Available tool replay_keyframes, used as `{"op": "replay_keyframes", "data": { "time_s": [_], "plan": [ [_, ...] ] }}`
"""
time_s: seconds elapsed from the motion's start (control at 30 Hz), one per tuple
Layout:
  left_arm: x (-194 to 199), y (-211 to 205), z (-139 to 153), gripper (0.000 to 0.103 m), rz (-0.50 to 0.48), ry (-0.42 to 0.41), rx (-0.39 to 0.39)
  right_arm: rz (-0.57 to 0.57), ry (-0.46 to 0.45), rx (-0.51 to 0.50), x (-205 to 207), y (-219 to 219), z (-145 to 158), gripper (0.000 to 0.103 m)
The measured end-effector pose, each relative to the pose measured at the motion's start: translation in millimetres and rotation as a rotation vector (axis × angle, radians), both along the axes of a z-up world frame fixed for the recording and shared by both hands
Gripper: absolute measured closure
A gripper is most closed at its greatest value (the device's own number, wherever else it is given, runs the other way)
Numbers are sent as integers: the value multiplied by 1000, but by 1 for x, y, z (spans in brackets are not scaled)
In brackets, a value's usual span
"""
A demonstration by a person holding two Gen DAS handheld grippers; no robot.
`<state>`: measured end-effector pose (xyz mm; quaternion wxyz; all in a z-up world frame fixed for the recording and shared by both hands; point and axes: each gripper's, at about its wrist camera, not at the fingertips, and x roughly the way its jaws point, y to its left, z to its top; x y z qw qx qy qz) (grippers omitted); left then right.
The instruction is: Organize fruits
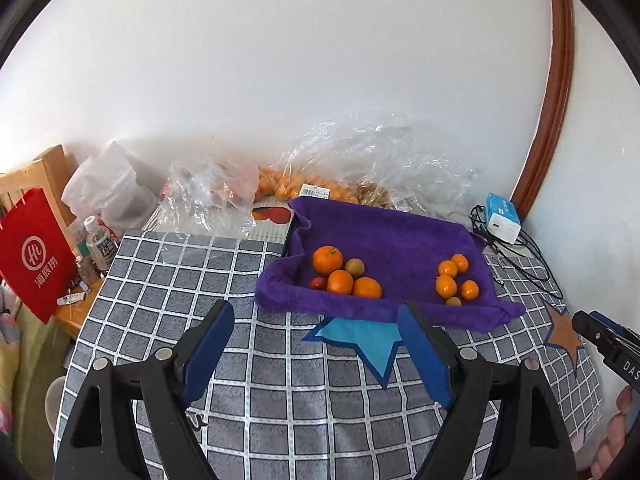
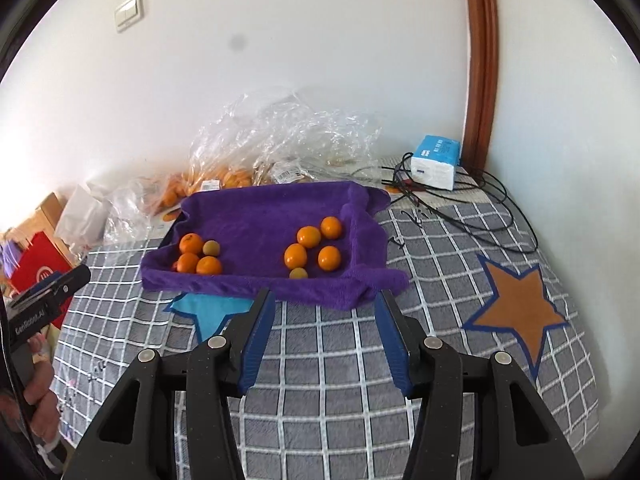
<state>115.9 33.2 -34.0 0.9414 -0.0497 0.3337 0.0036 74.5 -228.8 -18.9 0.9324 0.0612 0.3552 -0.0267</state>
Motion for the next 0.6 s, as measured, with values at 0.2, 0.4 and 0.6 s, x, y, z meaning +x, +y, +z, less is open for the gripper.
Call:
{"op": "replay_keyframes", "data": {
  "time_s": [0.2, 0.4, 0.6],
  "plan": [
    [-40, -6, 6, 11, 5, -34, 18, -19, -65, -63, -44, 2, 8, 15],
    [-65, -16, 10, 6, -13, -67, 24, -16, -94, -100, -73, 6, 17, 7],
    [-67, -23, 8, 6, -21, -57, 45, -20, -106, -110, -81, 9, 18, 4]
  ]
}}
